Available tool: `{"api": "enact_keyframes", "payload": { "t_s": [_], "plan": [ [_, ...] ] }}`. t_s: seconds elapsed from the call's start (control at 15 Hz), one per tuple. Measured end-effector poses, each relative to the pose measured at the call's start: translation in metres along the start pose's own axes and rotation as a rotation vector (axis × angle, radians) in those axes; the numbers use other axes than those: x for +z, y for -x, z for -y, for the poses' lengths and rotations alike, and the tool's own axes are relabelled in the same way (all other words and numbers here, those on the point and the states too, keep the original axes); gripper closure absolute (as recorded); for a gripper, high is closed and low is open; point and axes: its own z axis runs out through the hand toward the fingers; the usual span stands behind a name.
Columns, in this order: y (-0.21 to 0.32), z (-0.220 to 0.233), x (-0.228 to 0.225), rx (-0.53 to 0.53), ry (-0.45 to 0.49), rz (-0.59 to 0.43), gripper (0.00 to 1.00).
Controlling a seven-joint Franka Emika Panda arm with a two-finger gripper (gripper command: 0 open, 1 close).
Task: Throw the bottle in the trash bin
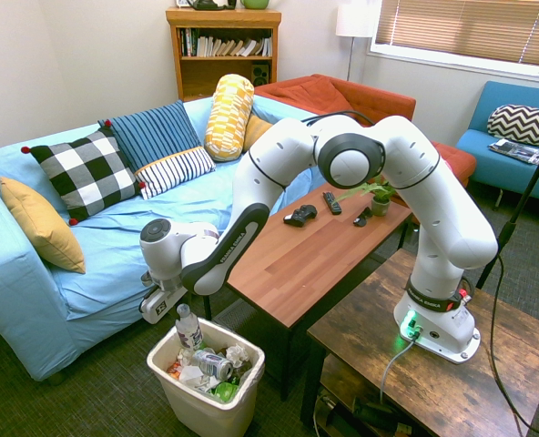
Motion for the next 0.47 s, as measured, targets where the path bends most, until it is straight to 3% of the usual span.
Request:
{"api": "enact_keyframes", "payload": {
  "t_s": [0.47],
  "plan": [
    [-0.018, 0.003, -0.005, 0.04, -0.006, 0.002, 0.0]
  ]
}}
